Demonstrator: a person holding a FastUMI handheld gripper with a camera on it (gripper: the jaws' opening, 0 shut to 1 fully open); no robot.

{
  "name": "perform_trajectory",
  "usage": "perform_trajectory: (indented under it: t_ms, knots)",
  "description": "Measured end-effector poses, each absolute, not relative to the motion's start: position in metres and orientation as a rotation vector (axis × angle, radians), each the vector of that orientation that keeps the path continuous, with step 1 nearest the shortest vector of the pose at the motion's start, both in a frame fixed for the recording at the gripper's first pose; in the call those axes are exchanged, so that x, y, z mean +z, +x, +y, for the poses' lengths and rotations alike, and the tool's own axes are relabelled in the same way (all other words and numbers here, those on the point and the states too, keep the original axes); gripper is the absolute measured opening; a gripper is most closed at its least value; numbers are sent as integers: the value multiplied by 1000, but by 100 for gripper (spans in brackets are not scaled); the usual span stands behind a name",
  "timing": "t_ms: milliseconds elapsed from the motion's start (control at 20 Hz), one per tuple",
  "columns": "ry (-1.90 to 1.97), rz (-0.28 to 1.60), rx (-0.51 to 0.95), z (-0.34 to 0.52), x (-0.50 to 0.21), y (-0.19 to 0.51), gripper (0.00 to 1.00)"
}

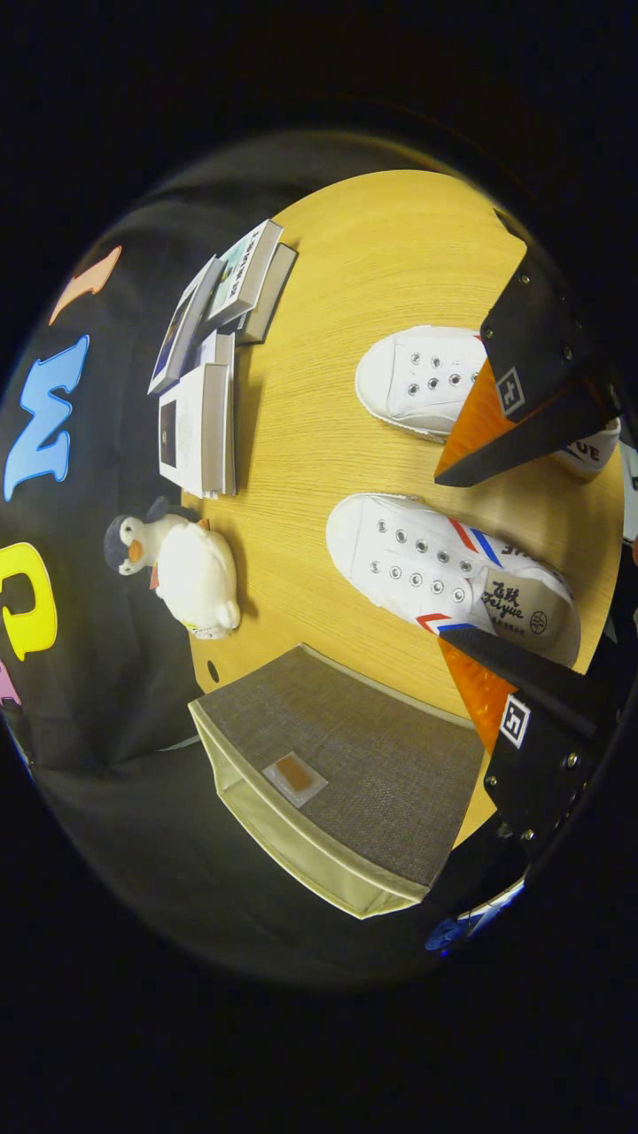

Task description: Open the storage box then place both shoes into the box .Put the left shoe in first, then the right shoe, with the right side of both shoes facing outward in a uniform manner.

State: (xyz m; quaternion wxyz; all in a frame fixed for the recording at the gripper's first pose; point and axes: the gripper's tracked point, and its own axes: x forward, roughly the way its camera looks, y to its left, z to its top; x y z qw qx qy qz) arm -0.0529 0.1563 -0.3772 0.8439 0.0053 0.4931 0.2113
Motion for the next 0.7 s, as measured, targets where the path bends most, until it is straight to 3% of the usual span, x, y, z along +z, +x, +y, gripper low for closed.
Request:
perform_trajectory:
  t_ms: [200, 350, 500, 600, 700]
  knots:
    - [1, 1093, 417, 152, -396, -56, 98]
    - [45, 1129, 398, 151, -404, -59, 82]
    - [104, 1155, 393, 156, -407, -60, 82]
    - [163, 1174, 380, 160, -406, -62, 37]
    - [177, 1190, 383, 159, -408, -63, 35]
